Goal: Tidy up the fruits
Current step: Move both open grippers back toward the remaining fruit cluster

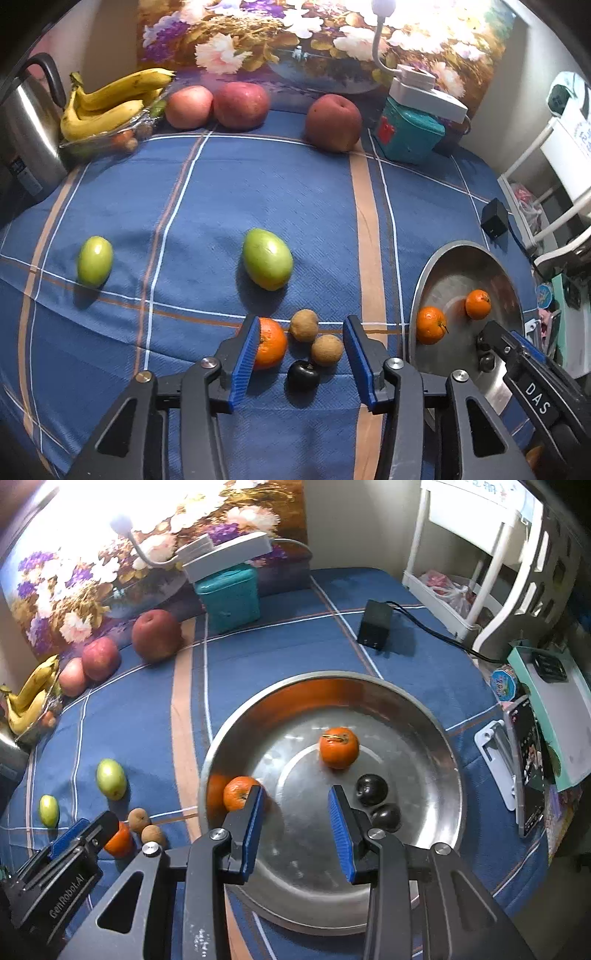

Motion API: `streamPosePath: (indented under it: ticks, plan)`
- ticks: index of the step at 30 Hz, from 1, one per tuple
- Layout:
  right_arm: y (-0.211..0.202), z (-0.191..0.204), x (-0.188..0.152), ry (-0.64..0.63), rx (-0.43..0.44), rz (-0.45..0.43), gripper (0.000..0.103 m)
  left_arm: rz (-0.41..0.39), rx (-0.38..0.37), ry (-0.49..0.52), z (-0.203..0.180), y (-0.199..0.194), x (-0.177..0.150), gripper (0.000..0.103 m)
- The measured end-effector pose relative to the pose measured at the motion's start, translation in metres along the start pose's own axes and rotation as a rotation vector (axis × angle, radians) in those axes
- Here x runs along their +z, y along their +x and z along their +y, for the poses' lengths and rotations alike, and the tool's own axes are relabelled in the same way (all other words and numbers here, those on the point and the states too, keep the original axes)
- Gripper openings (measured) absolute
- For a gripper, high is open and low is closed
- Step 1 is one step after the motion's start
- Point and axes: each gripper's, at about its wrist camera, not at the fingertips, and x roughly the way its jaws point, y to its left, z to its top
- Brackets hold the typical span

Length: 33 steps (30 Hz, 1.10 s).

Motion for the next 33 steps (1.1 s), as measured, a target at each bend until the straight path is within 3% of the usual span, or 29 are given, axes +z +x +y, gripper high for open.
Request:
streamPosePath:
  ticks: [2, 6, 8, 10, 21, 24, 27, 31, 33]
  plan:
    - [0.0, 0.002, 0.0, -0.003, 0.003, 0.0, 0.036, 0.003, 0.003, -0.002, 0.0, 0.001, 0.0, 0.054]
    - [0.001, 0.002, 0.0, 0.0, -0.003, 0.003, 0.039, 0.017, 0.032, -0.004, 0.001, 0.006, 0.0, 0.077]
    - [0.004, 0.001, 0.0, 0.006, -0.007, 0.01, 0.063, 0.027, 0.056, 0.001, 0.002, 0.01, 0.0, 0.077]
    - [0.007, 0.0, -0.001, 0.011, -0.01, 0.014, 0.07, 0.032, 0.065, -0.001, 0.003, 0.012, -0.001, 0.08]
    - [0.019, 0.0, -0.002, -0.009, -0.02, 0.051, 0.073, 0.04, 0.111, -0.016, 0.009, 0.02, -0.003, 0.095]
    - [0.02, 0.001, -0.002, -0.013, -0.024, 0.053, 0.078, 0.043, 0.125, -0.017, 0.011, 0.022, -0.003, 0.102]
    - [0.02, 0.001, -0.002, -0.014, -0.022, 0.052, 0.079, 0.027, 0.144, -0.007, 0.011, 0.021, -0.003, 0.103]
    - [0.018, 0.001, -0.002, -0.011, -0.02, 0.03, 0.096, 0.006, 0.163, 0.007, 0.01, 0.02, -0.003, 0.103]
    - [0.017, 0.002, -0.002, -0.014, -0.024, 0.02, 0.097, -0.001, 0.163, 0.014, 0.009, 0.019, -0.003, 0.103]
